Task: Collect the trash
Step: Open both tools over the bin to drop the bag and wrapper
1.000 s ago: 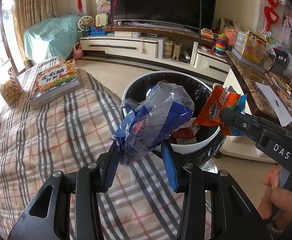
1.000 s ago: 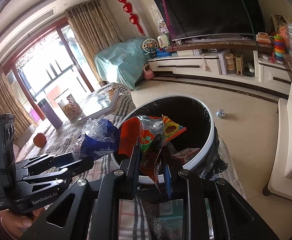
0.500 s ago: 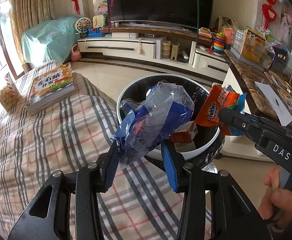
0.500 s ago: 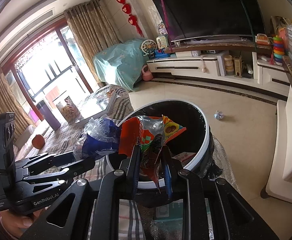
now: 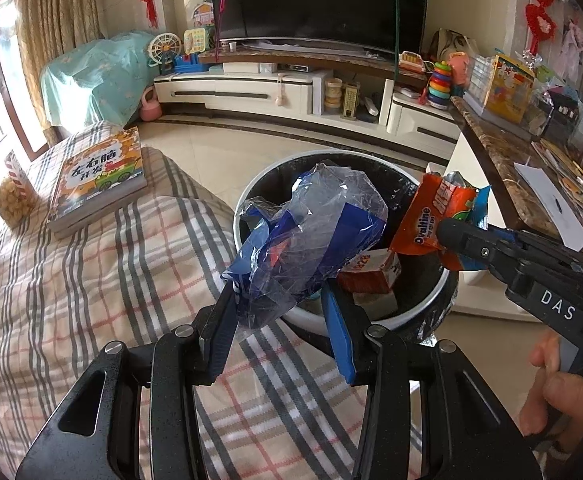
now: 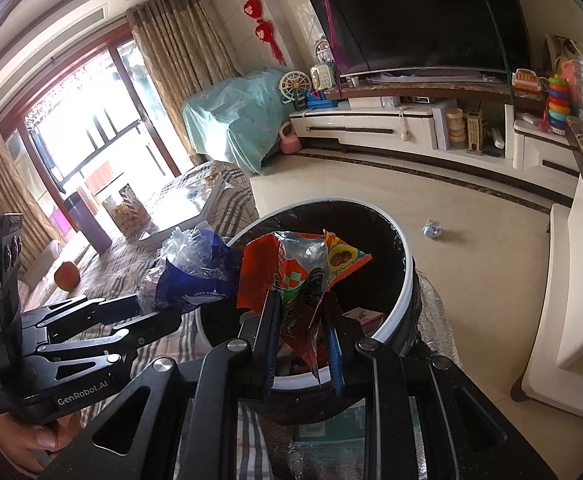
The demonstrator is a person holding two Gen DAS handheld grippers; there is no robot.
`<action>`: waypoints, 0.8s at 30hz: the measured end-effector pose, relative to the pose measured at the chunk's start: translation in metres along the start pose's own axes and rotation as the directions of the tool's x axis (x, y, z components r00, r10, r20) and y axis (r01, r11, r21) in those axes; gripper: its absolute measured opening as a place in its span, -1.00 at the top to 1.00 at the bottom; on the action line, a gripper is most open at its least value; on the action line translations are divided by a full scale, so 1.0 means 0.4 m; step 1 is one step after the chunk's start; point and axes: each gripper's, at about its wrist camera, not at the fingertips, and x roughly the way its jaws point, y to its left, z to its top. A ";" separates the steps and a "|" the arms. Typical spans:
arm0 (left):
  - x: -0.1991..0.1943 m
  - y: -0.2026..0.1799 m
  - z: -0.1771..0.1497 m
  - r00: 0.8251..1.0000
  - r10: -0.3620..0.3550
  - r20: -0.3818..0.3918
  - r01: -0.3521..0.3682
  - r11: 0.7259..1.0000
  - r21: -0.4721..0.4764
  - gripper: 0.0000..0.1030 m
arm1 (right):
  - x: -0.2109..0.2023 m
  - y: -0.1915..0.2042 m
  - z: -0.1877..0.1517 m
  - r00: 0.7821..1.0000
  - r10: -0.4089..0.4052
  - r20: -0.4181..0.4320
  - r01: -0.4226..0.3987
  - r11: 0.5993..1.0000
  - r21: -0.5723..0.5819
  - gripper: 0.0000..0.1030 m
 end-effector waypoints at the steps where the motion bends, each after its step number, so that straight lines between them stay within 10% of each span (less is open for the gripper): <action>1: 0.002 0.001 0.004 1.000 -0.001 -0.001 0.001 1.000 -0.003 0.20 | 0.002 -0.001 0.002 1.000 -0.002 -0.003 0.002 1.000 0.000 0.56; 24: 0.044 -0.013 0.064 1.000 0.018 -0.010 -0.018 1.000 0.019 0.20 | 0.040 -0.037 0.053 0.999 0.009 -0.044 -0.009 1.000 0.006 0.56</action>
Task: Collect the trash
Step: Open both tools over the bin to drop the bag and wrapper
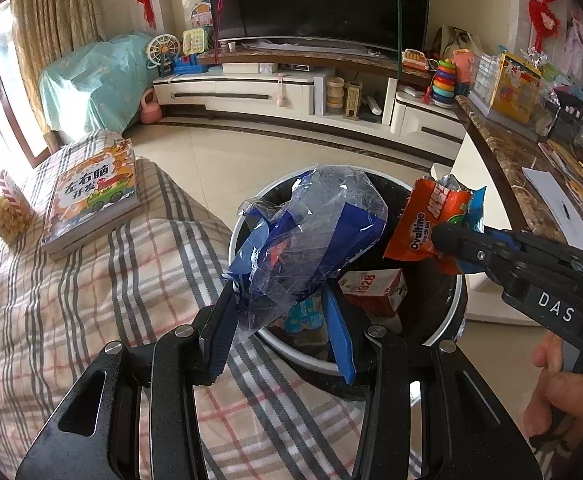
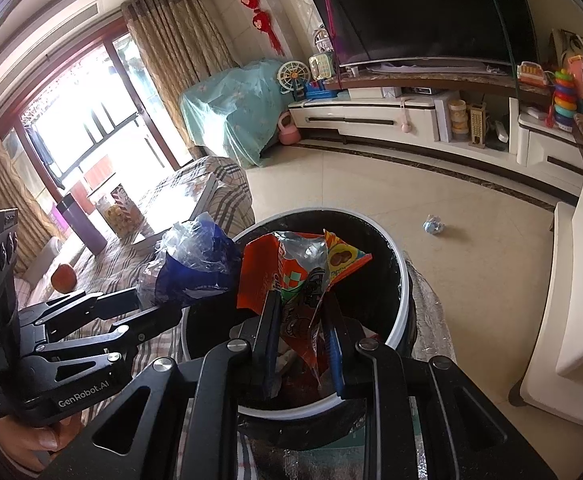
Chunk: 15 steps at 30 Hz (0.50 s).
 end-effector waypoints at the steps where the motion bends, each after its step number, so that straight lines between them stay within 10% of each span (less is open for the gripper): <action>1: 0.002 -0.001 0.000 1.000 0.002 -0.001 -0.002 1.000 0.002 0.20 | 0.000 0.000 0.001 1.000 -0.001 0.000 0.001 1.000 0.001 0.56; 15: 0.032 -0.011 0.031 1.000 0.007 -0.017 -0.007 1.000 0.010 0.20 | 0.023 -0.012 0.034 1.000 -0.008 -0.021 0.008 1.000 -0.006 0.55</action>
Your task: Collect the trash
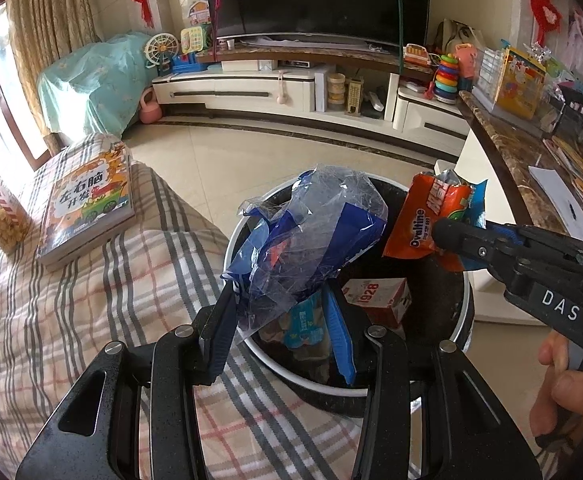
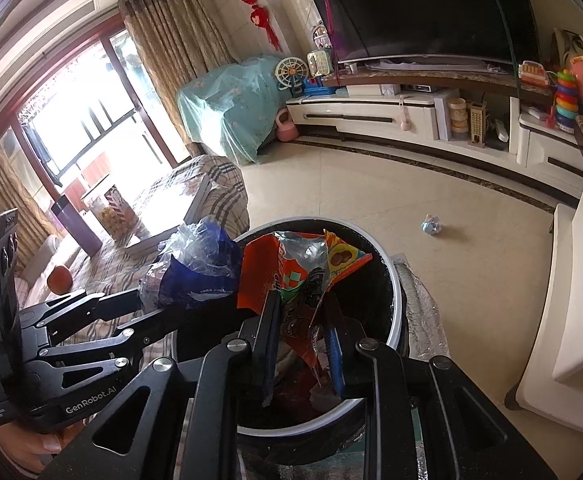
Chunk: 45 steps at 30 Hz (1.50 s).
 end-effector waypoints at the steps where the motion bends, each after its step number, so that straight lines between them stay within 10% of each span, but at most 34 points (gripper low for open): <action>1: 0.002 0.000 0.001 1.000 -0.004 -0.004 0.004 1.000 -0.002 0.20 | 0.002 0.000 0.000 1.000 0.000 -0.004 0.000 1.000 -0.004 0.55; 30: 0.055 -0.004 0.016 0.998 -0.008 -0.062 0.008 1.000 -0.002 0.10 | 0.021 -0.027 -0.001 0.999 0.003 -0.036 -0.003 1.000 0.004 0.54; 45: -0.020 0.049 -0.033 0.999 0.027 -0.026 -0.027 1.000 -0.009 -0.35 | -0.020 -0.007 -0.007 0.999 -0.025 -0.022 0.024 0.999 -0.022 -0.17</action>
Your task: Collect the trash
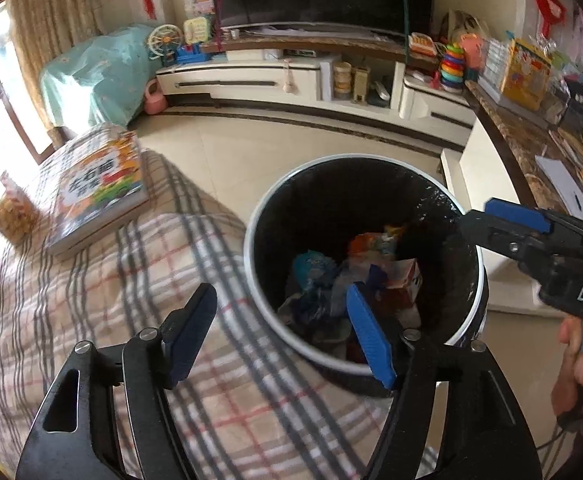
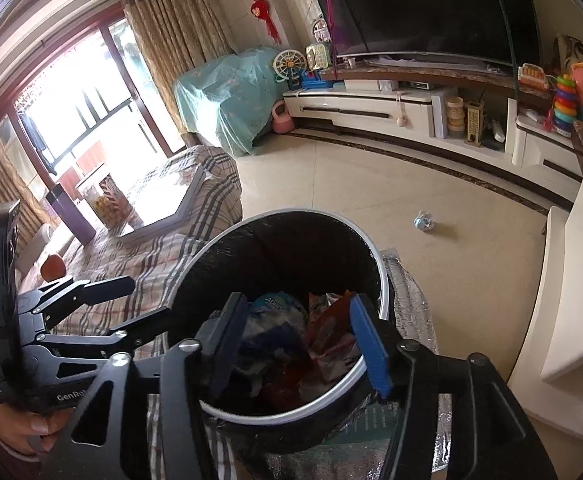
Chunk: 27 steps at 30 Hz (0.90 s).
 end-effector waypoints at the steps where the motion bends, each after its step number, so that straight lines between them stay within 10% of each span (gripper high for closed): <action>1: -0.012 0.012 -0.011 1.000 0.002 0.009 -0.002 1.000 -0.020 -0.36 | -0.010 0.005 -0.007 1.000 0.005 0.009 -0.005 1.000 0.003 -0.26; 7: -0.091 0.071 -0.100 0.998 -0.014 0.062 0.022 0.992 -0.122 -0.50 | -0.063 0.034 -0.051 0.999 0.022 0.048 -0.024 0.999 0.047 -0.70; 18: -0.271 0.157 -0.303 0.975 0.015 0.220 0.043 0.965 -0.260 -0.84 | -0.165 0.156 -0.189 0.991 0.008 0.136 -0.017 0.998 0.068 -0.90; 27: -0.415 0.188 -0.414 0.919 0.136 0.370 -0.011 0.948 -0.319 -0.96 | -0.292 0.283 -0.257 0.936 -0.085 0.342 0.111 0.992 -0.057 -0.99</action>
